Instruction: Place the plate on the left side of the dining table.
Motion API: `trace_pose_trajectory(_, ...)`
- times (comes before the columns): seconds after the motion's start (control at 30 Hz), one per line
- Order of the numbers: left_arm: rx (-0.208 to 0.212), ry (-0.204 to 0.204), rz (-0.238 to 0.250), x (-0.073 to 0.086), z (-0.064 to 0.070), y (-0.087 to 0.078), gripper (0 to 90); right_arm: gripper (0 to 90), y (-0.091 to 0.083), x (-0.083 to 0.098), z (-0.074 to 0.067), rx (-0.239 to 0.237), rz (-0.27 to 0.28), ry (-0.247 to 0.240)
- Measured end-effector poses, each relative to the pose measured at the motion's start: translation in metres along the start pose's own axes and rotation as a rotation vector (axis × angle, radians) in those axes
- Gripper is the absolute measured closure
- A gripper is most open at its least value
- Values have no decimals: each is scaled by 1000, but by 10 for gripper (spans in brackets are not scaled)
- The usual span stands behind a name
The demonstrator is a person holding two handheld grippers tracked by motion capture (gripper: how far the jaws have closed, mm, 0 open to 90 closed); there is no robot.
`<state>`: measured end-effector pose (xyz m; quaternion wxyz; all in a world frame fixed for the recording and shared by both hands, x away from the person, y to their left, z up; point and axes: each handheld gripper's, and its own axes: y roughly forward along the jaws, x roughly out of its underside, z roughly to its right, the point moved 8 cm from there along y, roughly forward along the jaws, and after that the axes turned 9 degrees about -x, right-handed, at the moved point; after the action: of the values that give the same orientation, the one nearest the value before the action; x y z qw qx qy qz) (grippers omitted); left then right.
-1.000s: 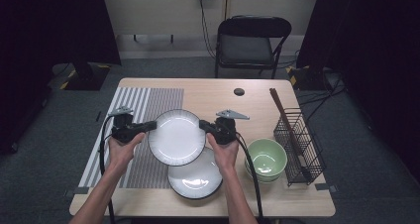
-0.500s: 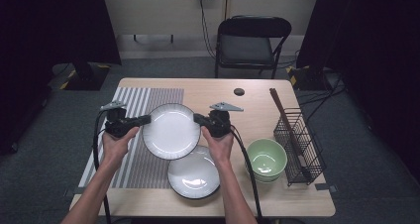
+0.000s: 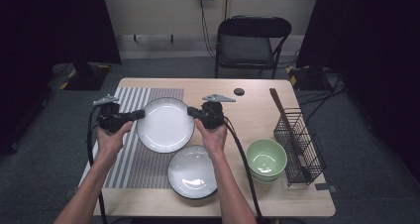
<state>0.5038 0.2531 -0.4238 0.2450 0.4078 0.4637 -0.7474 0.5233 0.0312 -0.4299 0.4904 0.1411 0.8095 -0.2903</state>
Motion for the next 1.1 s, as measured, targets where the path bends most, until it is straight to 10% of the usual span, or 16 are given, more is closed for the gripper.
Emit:
trace_pose_trajectory(0.53, -40, -9, 19, -21, -31, -1, 868, 874, 33, -27, -3, -3, -20, -14)
trace_pose_trajectory(1.1, -108, -69, -20, 1, -83, 2, 868, 870, 94, -26, -5, -32, -90, -48)
